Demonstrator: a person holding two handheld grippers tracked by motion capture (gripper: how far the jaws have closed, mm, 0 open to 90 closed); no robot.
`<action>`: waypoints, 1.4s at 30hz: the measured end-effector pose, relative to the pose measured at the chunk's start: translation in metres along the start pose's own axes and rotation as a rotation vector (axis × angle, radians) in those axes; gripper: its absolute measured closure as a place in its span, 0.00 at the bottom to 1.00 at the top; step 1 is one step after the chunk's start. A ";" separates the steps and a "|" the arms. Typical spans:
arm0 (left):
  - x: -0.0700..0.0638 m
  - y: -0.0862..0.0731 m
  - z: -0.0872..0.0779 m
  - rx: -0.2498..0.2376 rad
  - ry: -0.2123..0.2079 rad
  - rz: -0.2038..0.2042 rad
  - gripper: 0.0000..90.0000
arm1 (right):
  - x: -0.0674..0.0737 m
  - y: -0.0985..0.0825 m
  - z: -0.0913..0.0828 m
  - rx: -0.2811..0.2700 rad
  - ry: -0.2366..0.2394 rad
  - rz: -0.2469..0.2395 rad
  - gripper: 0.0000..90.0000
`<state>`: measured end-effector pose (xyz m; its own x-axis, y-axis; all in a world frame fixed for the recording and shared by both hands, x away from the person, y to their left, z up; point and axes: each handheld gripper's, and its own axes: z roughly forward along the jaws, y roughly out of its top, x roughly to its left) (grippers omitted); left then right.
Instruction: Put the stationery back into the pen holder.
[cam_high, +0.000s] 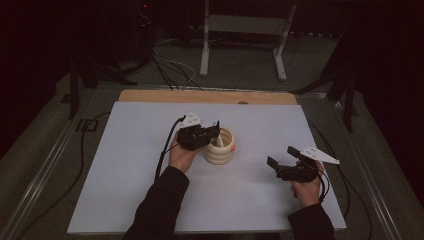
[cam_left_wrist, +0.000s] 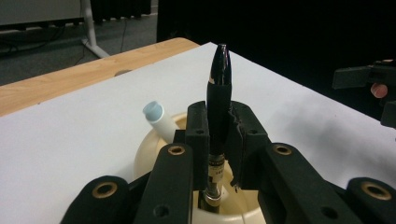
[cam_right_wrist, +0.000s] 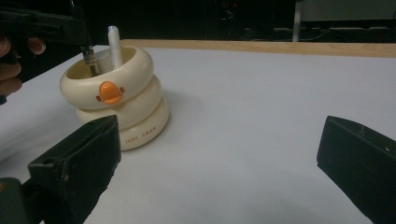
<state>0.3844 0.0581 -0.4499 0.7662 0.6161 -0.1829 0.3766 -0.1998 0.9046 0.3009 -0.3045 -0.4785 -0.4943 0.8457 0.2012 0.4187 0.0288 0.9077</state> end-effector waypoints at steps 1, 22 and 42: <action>0.000 -0.001 -0.001 0.001 0.003 -0.002 0.89 | 0.000 0.000 0.000 0.000 0.000 0.000 0.00; 0.014 -0.009 -0.016 0.016 0.083 -0.060 0.17 | 0.001 0.000 0.000 0.002 0.001 -0.002 0.00; 0.041 -0.019 -0.090 0.027 0.209 -0.028 0.00 | 0.002 0.000 -0.002 -0.001 0.002 -0.005 0.00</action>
<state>0.3621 0.1556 -0.4403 0.6317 0.7656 -0.1215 0.4124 -0.1992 0.8889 0.2986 -0.3041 -0.4776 -0.4984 0.8442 0.1974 0.4154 0.0327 0.9091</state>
